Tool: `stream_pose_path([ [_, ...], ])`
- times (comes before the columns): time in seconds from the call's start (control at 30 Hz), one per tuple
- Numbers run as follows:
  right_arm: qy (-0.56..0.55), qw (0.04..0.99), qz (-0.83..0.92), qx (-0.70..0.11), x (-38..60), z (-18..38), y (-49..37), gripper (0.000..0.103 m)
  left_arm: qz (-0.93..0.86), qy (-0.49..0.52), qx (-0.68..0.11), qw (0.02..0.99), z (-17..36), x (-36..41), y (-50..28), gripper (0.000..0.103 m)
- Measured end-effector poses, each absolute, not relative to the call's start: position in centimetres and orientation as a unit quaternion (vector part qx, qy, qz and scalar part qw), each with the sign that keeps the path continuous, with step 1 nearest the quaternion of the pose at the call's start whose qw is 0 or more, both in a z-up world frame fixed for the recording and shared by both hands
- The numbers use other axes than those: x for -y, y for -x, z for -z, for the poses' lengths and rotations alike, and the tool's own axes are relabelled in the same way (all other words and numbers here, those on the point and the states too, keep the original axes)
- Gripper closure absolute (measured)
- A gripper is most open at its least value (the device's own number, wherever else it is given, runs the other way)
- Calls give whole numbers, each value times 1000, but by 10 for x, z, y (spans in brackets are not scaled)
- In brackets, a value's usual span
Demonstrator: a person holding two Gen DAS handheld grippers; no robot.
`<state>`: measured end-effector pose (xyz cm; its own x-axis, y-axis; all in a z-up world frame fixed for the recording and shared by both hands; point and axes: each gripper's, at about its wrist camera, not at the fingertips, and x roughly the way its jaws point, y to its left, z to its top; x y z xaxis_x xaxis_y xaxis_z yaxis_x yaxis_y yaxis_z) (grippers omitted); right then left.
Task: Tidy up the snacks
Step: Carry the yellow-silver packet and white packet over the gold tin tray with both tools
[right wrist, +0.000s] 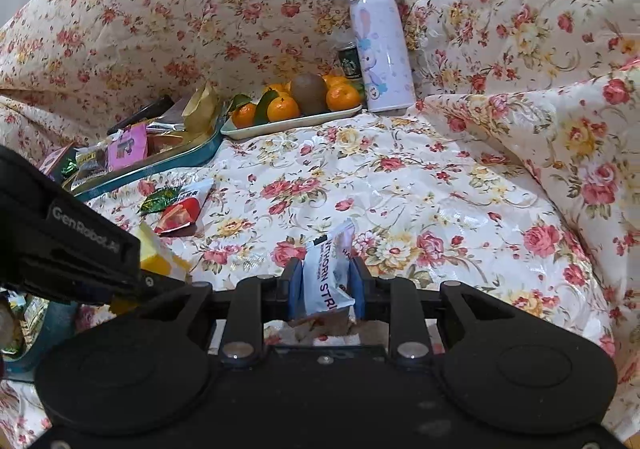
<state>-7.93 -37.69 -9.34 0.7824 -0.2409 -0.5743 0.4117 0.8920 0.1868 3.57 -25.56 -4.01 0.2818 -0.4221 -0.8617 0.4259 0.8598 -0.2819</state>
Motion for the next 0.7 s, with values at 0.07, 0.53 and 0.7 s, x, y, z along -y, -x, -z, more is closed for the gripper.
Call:
stream_pose_path([
  [0.07,-155,931,176,-278,376,90,81,76,267,-4,-527,807,33,251,-34,80],
  [0.53,-137,940,151,-274,337,58,81,76,219,-3,-462,859,-16,152,-31,80],
  [0.7,-123,947,120,-273,305,45,70,76,174,-15,-450,875,-16,99,-33,80],
])
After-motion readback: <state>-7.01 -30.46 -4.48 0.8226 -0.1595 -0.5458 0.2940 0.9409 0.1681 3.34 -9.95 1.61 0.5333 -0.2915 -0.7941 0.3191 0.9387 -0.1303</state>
